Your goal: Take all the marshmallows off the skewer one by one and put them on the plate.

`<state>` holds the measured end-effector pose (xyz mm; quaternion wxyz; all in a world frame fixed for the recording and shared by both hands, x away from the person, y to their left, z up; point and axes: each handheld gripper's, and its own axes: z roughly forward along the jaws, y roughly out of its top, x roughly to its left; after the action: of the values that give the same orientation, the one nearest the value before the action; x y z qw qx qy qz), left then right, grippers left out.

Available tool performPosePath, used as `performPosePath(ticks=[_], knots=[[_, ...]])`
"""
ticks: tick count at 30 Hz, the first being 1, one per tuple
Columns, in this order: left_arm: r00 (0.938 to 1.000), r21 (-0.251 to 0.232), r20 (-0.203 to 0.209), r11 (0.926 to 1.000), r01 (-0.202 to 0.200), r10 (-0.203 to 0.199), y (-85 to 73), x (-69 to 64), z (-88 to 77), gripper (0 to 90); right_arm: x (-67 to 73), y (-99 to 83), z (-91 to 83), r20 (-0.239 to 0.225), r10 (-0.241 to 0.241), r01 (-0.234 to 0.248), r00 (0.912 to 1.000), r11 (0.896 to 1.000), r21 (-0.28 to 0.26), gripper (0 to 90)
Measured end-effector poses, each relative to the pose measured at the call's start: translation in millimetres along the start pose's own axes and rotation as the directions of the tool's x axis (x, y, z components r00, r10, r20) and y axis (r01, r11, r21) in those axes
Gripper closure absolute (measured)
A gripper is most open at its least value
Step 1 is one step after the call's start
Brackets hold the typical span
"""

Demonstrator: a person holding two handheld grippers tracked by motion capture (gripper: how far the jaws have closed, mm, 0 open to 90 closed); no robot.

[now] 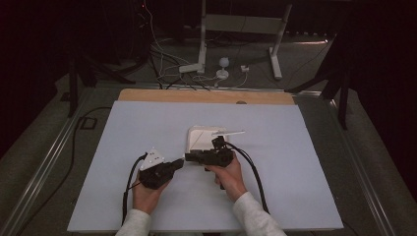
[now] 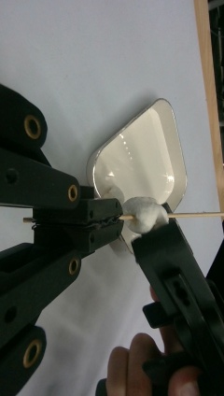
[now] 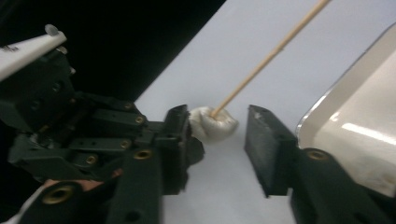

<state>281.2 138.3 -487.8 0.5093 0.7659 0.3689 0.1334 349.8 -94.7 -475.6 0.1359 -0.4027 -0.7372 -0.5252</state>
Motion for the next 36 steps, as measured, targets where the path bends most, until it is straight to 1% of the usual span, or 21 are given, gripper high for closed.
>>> performPosePath(ticks=[3,5,6,8,9,14,18,21,25,32,33,34,35,36], knots=[[1.0000,-0.011,0.005,0.9999,0.001,-0.001,0.2,0.0,-0.9,90.0,0.1,0.0,1.7,-0.011,0.021,-0.021,0.9997,1.000,-0.004,65.1],[0.9998,-0.020,0.018,0.9998,-0.001,0.001,0.4,-0.9,-1.0,90.0,0.1,-0.8,3.8,-0.024,0.029,-0.030,0.9993,1.000,-0.005,65.3],[0.9997,-0.020,0.022,0.9998,-0.005,0.006,0.6,-1.9,-0.6,90.0,0.1,-0.8,3.8,-0.024,0.029,-0.030,0.9993,1.000,-0.005,65.3],[0.9998,-0.012,0.013,0.9998,-0.013,0.013,0.9,-3.8,0.6,90.0,0.8,-1.7,6.1,-0.028,0.033,-0.033,0.9990,0.999,-0.001,65.6],[0.9998,-0.014,0.018,0.9999,-0.009,0.009,0.6,-3.2,0.7,90.0,0.8,-1.9,6.5,-0.027,0.037,-0.037,0.9989,0.999,-0.002,65.7],[0.9996,-0.018,0.026,0.9998,-0.008,0.008,0.7,-2.5,0.3,90.0,-1.7,-1.6,6.2,-0.050,0.069,-0.069,0.9963,0.998,-0.002,71.0],[0.9995,-0.015,0.025,0.9997,-0.019,0.020,1.8,-2.7,0.0,90.0,-0.3,-0.2,3.5,-0.039,0.070,-0.071,0.9968,0.997,-0.020,75.3],[0.9993,-0.017,0.026,0.9995,-0.028,0.028,3.2,-3.3,-0.8,90.0,2.5,1.0,0.8,-0.021,0.048,-0.049,0.9986,0.998,-0.042,76.6],[0.9992,-0.014,0.026,0.9994,-0.031,0.031,3.2,-2.9,-1.3,90.0,5.7,2.9,-1.2,0.005,0.025,-0.025,0.9997,0.998,-0.058,77.3],[0.9989,-0.004,0.025,0.9992,-0.039,0.040,3.0,-2.6,-2.8,90.0,4.3,6.0,-5.5,0.007,0.036,-0.036,0.9993,0.996,-0.081,77.8],[0.9983,0.017,0.017,0.9983,-0.056,0.055,2.0,-2.7,-2.8,90.0,3.3,6.8,-7.5,0.016,0.035,-0.033,0.9993,0.995,-0.095,78.1],[0.9982,0.018,0.022,0.9982,-0.056,0.056,0.9,-2.5,-3.6,90.0,1.6,8.6,-12.6,0.042,0.041,-0.036,0.9983,0.992,-0.125,78.5],[0.9984,0.010,0.026,0.9987,-0.050,0.050,0.7,-2.2,-4.6,90.0,-1.8,11.6,-19.0,0.042,0.064,-0.057,0.9971,0.987,-0.151,78.6],[0.9980,0.007,0.033,0.9986,-0.053,0.053,1.6,-2.2,-5.3,90.0,-8.5,18.0,-31.3,0.033,0.081,-0.074,0.9962,0.981,-0.181,78.6]])
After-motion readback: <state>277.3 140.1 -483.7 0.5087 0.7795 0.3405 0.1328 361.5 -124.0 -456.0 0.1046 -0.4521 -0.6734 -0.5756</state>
